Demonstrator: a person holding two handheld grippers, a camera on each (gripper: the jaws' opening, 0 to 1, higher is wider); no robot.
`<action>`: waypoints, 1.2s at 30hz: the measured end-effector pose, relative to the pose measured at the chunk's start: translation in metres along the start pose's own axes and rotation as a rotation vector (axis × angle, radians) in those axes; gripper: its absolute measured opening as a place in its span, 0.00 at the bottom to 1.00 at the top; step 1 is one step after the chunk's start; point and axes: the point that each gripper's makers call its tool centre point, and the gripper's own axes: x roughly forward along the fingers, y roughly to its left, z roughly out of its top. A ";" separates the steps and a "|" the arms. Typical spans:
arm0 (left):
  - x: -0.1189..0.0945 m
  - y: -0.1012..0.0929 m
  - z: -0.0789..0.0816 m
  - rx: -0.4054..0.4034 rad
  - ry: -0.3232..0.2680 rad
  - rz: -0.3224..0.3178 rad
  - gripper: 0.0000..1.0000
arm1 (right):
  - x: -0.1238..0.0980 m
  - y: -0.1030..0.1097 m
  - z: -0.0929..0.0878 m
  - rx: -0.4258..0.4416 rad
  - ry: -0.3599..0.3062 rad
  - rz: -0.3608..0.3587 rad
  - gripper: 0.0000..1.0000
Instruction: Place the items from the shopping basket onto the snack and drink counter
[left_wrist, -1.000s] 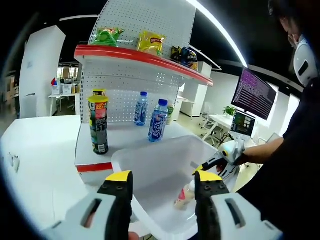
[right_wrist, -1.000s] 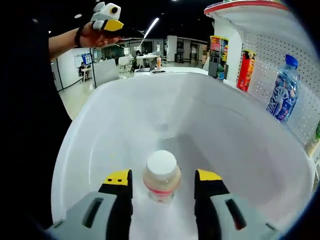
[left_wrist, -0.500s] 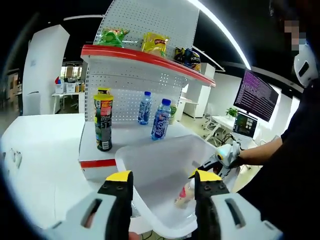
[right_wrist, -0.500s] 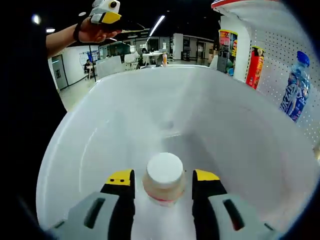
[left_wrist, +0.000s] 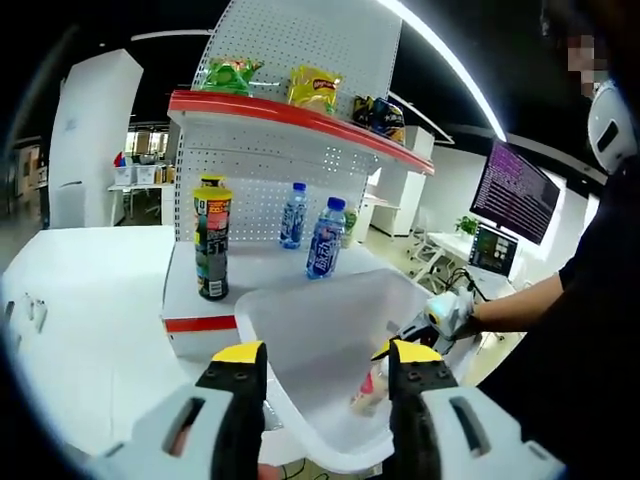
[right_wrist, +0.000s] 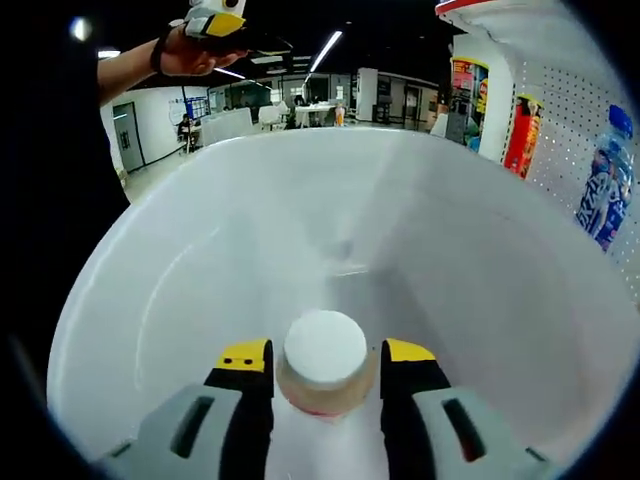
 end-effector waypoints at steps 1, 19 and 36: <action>0.000 0.000 0.000 -0.002 -0.001 0.002 0.48 | 0.002 0.001 -0.001 -0.003 0.004 0.004 0.40; -0.003 0.007 -0.005 -0.044 -0.012 0.031 0.48 | 0.008 0.002 0.006 -0.039 -0.046 0.054 0.34; 0.003 0.015 -0.008 -0.077 -0.010 0.030 0.46 | 0.007 -0.002 0.015 0.019 -0.084 0.055 0.23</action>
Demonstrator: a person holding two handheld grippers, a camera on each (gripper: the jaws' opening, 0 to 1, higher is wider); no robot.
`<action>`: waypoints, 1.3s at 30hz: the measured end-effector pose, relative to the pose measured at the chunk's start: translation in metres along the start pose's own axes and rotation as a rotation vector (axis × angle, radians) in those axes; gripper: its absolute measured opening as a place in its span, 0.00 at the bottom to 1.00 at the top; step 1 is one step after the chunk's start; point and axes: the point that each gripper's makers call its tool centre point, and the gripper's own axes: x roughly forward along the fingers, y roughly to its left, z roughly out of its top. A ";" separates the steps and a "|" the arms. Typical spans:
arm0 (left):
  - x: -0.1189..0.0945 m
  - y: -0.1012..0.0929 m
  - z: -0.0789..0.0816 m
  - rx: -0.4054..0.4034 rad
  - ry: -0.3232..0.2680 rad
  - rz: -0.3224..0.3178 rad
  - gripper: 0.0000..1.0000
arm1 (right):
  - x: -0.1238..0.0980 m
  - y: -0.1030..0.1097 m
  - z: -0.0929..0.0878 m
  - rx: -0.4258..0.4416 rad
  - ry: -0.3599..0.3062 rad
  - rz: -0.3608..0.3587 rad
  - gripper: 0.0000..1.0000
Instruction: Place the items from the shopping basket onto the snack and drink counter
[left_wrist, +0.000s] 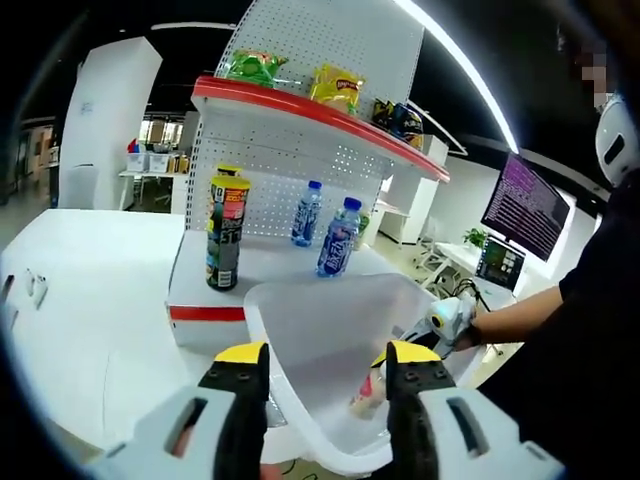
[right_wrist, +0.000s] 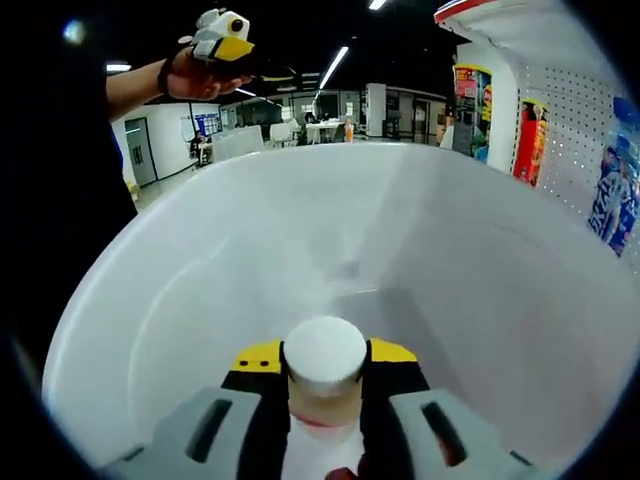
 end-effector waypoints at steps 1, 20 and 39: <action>0.000 0.001 0.000 -0.005 -0.002 0.001 0.46 | 0.001 -0.001 0.000 0.003 0.001 -0.003 0.22; -0.003 0.004 -0.002 -0.034 -0.015 0.008 0.44 | -0.013 -0.008 0.036 0.055 -0.114 -0.051 0.21; 0.010 -0.005 0.004 0.000 -0.002 -0.031 0.44 | -0.080 -0.032 0.095 0.079 -0.283 -0.207 0.21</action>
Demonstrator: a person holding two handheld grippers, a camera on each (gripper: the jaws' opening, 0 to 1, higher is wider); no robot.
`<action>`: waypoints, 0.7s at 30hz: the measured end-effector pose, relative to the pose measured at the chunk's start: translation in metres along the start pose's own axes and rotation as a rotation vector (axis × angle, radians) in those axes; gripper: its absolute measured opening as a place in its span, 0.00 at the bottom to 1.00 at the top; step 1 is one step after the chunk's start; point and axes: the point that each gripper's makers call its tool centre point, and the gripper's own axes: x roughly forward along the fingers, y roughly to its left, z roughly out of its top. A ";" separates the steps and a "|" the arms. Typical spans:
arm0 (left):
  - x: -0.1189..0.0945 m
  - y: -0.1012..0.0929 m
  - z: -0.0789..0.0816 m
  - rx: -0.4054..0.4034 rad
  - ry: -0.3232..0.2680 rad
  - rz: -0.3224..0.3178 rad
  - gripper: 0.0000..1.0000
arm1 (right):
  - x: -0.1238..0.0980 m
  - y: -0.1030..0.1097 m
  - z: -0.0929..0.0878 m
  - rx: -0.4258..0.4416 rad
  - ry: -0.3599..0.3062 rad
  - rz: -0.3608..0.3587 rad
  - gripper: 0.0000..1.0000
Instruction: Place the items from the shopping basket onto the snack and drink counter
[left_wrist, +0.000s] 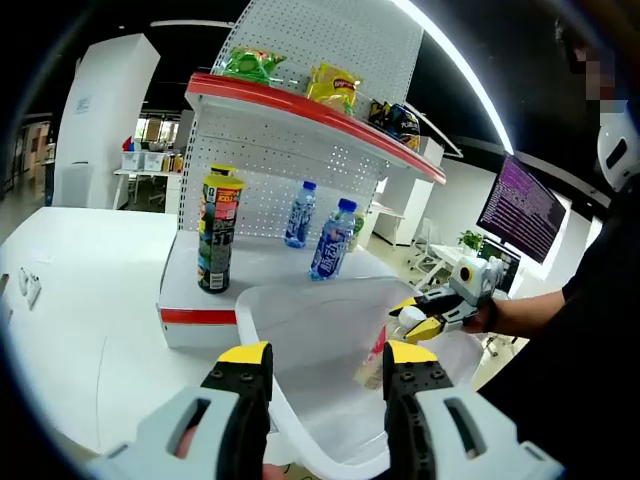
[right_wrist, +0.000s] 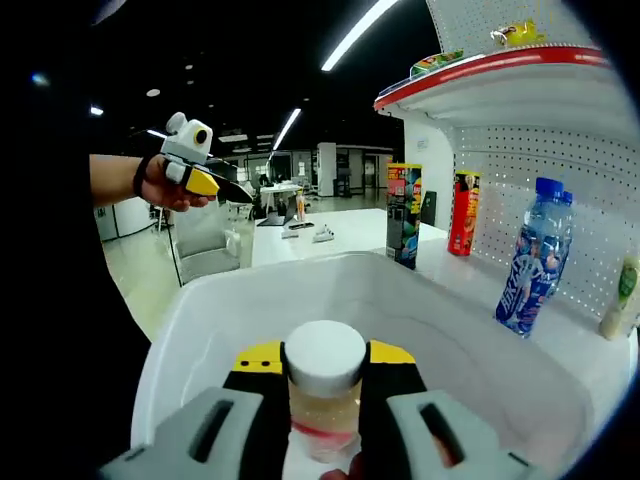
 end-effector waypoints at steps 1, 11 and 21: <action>0.000 0.000 0.000 0.001 0.000 -0.001 0.44 | -0.002 0.000 0.002 -0.002 -0.005 -0.003 0.21; 0.007 -0.005 0.002 0.003 0.000 -0.022 0.43 | -0.020 -0.004 0.033 0.002 -0.061 -0.020 0.21; 0.010 -0.008 0.008 -0.001 -0.014 -0.040 0.42 | -0.045 -0.022 0.073 0.021 -0.152 -0.089 0.21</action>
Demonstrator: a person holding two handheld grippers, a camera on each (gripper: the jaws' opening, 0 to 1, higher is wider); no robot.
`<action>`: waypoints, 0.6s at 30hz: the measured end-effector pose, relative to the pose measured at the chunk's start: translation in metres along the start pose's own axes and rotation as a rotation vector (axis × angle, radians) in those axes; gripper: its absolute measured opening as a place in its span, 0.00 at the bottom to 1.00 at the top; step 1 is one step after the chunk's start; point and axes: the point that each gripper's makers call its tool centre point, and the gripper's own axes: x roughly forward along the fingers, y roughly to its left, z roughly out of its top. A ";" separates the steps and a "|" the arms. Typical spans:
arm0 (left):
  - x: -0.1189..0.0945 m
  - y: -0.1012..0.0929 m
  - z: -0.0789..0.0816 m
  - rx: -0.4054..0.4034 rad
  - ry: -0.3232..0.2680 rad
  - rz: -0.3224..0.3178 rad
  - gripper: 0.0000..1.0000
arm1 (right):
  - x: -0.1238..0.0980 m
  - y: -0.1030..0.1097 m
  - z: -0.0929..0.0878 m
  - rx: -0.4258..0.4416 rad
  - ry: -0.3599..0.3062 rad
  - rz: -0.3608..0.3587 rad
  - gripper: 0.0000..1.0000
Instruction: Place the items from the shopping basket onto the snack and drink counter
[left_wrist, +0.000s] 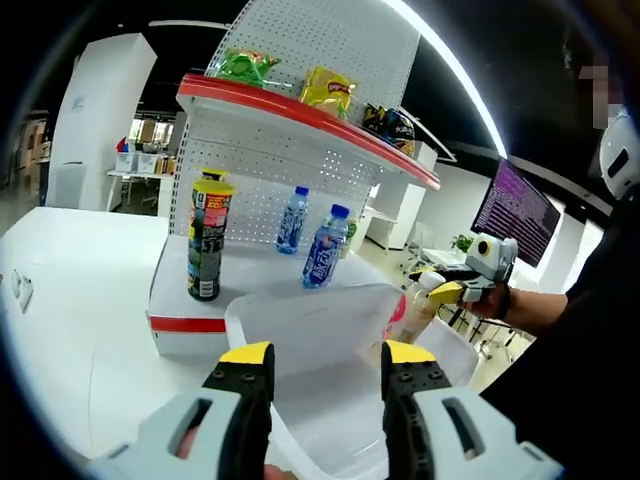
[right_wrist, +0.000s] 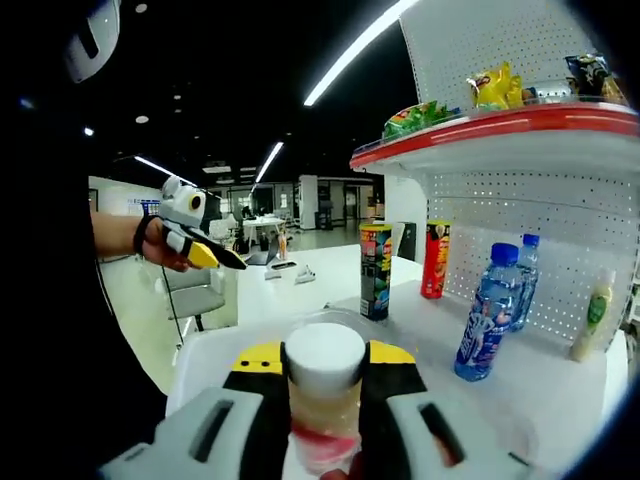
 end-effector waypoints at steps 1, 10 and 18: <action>0.001 -0.001 0.000 0.001 0.001 -0.004 0.43 | -0.002 -0.003 0.004 -0.002 -0.009 -0.009 0.21; 0.006 -0.003 0.004 -0.001 -0.010 -0.016 0.42 | -0.019 -0.022 0.025 -0.022 -0.039 -0.078 0.21; 0.013 -0.010 -0.001 0.012 0.009 -0.036 0.43 | -0.036 -0.050 0.042 -0.009 -0.064 -0.156 0.21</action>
